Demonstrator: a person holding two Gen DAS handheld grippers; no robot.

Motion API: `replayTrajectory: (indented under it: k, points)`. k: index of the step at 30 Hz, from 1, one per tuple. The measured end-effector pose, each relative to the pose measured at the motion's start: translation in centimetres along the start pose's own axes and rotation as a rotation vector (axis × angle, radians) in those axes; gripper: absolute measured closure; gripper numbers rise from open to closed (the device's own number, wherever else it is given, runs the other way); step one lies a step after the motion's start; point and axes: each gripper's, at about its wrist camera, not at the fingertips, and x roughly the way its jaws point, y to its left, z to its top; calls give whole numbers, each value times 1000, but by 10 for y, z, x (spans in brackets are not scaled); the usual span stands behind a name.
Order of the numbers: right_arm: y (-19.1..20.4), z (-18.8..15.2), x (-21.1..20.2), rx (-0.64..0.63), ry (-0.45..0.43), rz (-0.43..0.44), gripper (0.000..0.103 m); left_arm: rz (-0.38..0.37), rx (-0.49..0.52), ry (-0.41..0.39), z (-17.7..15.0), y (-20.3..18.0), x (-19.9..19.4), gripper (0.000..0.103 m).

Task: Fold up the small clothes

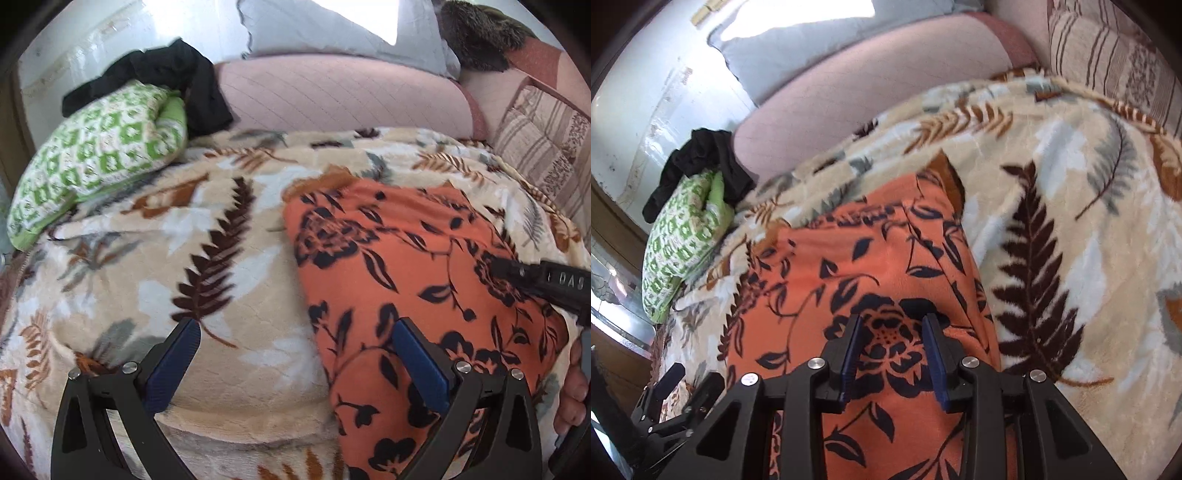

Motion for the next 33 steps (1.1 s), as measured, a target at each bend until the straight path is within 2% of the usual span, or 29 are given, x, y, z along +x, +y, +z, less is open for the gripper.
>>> replayTrajectory:
  k: [2, 5, 8, 11, 14, 17, 23, 27, 30, 33]
  points:
    - [0, 1, -4, 2, -3, 14, 66, -9, 3, 14, -2, -3, 4, 0]
    - [-6, 6, -11, 19, -26, 37, 66, -25, 5, -17, -1, -4, -4, 0]
    - [-20, 12, -20, 65, -54, 39, 66, -77, -8, -39, 1, -3, -10, 0]
    - [-27, 17, -25, 85, -77, 27, 66, -136, -19, -19, 1, -4, -6, 0]
    - [-24, 17, -20, 72, -53, 37, 66, -93, 8, 38, -3, -11, 7, 0]
    - [-22, 10, 2, 51, 49, -25, 66, -93, 6, 76, -9, -12, 17, 0]
    - [-24, 11, -9, 61, -4, 15, 66, -63, 21, 30, -8, -14, 5, 0]
    - [-17, 14, -12, 29, -20, 51, 66, -78, 4, 2, -2, -10, -3, 0]
    - [-13, 24, -10, 57, -27, 73, 66, -89, -1, 18, -3, -9, -1, 0]
    - [-7, 42, 13, 65, 0, 50, 66, -57, 36, 42, -8, -15, 2, 0]
